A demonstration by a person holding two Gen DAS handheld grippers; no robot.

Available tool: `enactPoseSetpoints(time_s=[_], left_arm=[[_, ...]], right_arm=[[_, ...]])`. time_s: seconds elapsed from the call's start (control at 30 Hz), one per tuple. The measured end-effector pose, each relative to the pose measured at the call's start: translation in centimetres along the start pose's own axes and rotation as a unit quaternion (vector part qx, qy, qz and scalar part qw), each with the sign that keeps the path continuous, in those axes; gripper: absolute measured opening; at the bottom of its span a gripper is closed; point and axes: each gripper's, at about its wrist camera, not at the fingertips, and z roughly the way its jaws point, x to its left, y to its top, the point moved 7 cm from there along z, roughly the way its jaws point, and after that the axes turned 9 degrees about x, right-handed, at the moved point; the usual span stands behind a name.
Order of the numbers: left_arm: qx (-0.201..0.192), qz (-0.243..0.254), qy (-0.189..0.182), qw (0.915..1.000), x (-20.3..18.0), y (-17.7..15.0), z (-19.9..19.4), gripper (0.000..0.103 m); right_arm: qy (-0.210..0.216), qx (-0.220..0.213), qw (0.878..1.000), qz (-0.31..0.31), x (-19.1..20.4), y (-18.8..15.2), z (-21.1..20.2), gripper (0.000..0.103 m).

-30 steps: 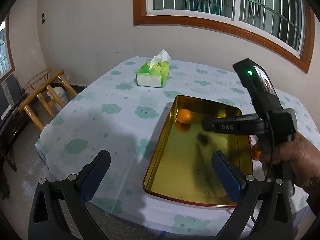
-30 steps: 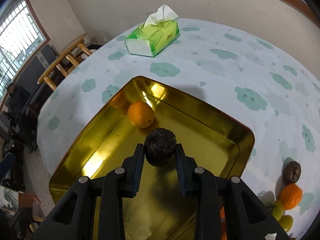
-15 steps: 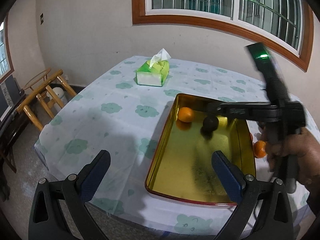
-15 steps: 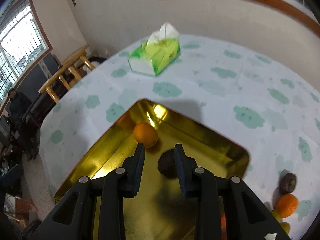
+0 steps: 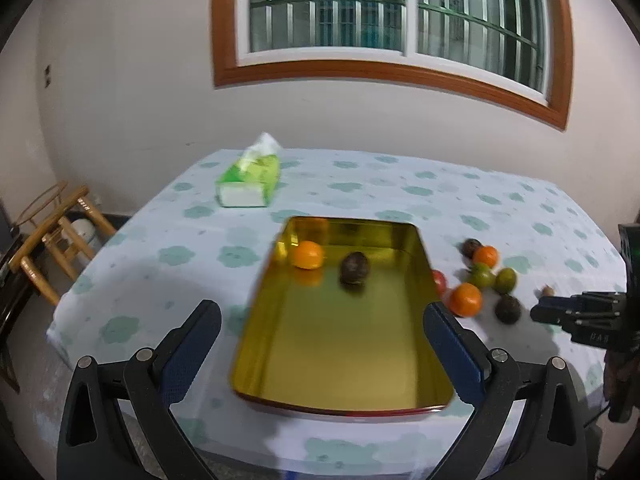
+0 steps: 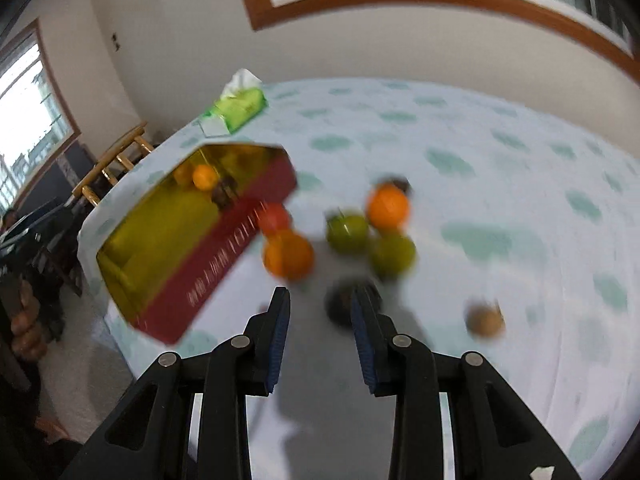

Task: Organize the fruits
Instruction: 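Grasp the second dark brown fruit with the right gripper while the left gripper grasps an orange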

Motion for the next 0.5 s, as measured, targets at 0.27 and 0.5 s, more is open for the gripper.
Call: enactPoseSetpoints(time_s=[0.27,0.5], left_arm=[[0.007,0.048,-0.002,0.9988,-3.6,-0.3,-0.3,0.101],[0.014,0.074,-0.010,0.9971,-4.9,-0.2,0.2,0.101]], right_arm=[[0.003,-0.002,1.000,0.015,-1.5,-1.4,1.6,0.030],[-0.003,-0.001,1.000,0.015,-2.1,-0.8,3.4,0.045]])
